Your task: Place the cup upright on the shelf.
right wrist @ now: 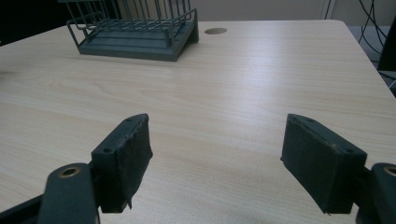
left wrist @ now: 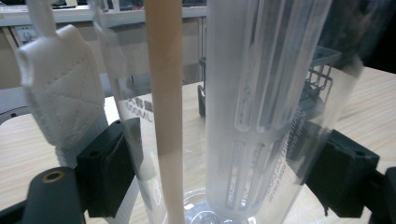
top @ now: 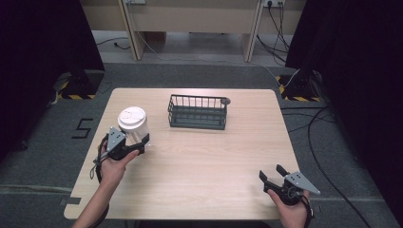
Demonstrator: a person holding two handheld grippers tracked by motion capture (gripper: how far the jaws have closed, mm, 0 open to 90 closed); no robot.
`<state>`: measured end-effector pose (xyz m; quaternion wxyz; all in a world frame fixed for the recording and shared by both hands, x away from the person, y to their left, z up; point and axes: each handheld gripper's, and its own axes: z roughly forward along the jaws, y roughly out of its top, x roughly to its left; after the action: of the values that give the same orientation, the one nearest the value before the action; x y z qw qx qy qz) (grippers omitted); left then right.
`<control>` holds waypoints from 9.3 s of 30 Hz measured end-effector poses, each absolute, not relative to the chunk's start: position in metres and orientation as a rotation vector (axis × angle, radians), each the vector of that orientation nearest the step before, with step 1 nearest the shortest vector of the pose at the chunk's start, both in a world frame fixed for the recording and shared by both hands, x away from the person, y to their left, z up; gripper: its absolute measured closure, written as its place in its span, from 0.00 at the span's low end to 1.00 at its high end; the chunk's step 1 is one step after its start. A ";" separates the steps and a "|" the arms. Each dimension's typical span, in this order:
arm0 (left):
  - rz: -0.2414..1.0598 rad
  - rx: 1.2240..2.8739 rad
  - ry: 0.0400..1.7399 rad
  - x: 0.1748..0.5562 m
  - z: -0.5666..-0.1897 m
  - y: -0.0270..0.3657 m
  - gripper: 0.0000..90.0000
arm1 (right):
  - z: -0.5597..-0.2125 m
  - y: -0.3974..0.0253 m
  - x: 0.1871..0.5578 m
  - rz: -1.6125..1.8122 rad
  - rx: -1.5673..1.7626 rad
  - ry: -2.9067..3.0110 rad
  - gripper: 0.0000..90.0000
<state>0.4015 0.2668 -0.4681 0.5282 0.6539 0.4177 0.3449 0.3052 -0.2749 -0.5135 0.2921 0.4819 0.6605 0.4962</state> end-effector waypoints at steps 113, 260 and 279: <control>0.763 1.559 0.876 0.452 -0.433 0.177 0.20 | -0.514 -0.275 0.306 1.331 1.300 1.761 0.28; 0.742 1.607 0.927 0.567 -0.416 0.079 0.20 | -0.514 -0.279 0.307 1.362 1.307 1.760 0.28; 0.707 1.657 0.980 0.574 -0.438 0.072 0.20 | -0.514 -0.278 0.307 1.358 1.300 1.764 0.28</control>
<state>0.5738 0.0717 -0.4380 0.5187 0.6908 0.4084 0.2949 0.3067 -0.2783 -0.5138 0.2779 0.4843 0.6573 0.5061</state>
